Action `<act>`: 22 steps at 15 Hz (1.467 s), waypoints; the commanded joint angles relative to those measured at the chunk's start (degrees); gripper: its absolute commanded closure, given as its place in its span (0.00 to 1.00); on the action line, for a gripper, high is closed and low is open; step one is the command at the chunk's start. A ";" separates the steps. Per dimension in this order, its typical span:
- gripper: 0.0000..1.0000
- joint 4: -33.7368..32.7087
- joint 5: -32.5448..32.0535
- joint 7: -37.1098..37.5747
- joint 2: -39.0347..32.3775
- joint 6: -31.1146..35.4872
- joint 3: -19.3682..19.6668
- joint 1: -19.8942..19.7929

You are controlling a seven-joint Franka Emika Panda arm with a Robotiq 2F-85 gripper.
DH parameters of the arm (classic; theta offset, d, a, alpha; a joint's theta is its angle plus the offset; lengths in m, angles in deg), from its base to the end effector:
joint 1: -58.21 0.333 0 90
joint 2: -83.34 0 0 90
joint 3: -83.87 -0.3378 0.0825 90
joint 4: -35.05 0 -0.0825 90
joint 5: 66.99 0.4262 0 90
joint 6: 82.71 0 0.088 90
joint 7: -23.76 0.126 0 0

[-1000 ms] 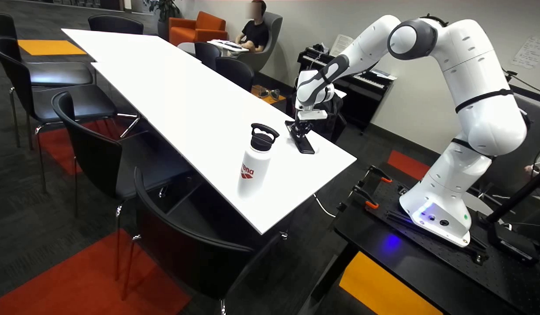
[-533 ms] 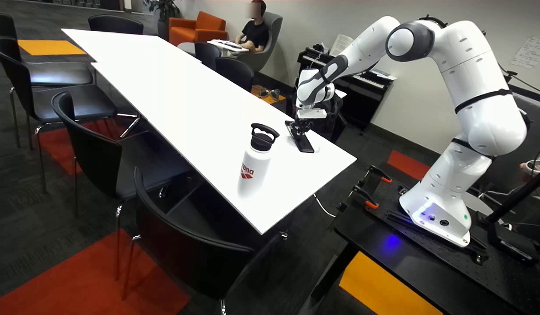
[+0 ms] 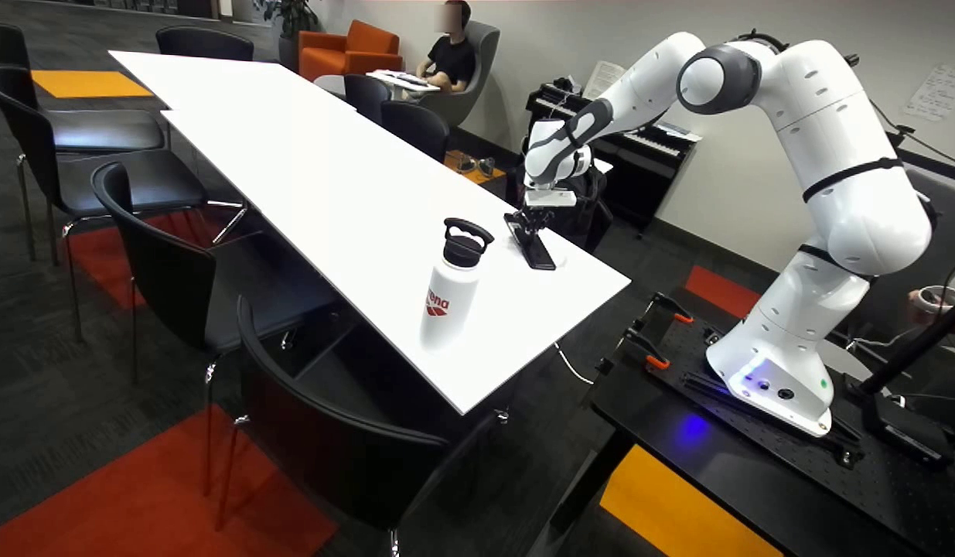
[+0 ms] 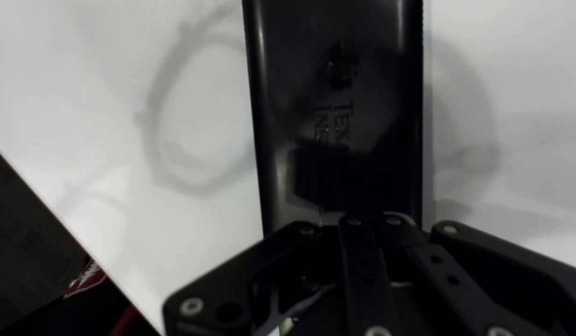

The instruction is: Slide the cover over the calculator.

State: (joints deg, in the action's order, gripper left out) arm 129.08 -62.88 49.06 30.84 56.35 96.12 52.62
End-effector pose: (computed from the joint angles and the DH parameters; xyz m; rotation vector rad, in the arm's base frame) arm 0.6670 -0.2059 0.0386 2.7996 -1.0819 -0.1505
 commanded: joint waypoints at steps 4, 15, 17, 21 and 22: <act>1.00 -5.60 0.99 2.82 -3.78 -0.05 1.36 0.14; 1.00 -15.19 0.90 4.40 -7.93 -2.02 3.04 -1.97; 1.00 -16.58 0.87 4.41 -8.40 -2.30 3.10 -2.33; 1.00 -7.92 1.39 -0.71 -1.00 0.44 0.56 -2.95; 1.00 -4.60 1.54 -3.94 1.93 -0.81 -0.85 -3.62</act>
State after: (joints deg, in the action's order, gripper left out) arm 115.39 -62.84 51.27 24.56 56.18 98.15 50.22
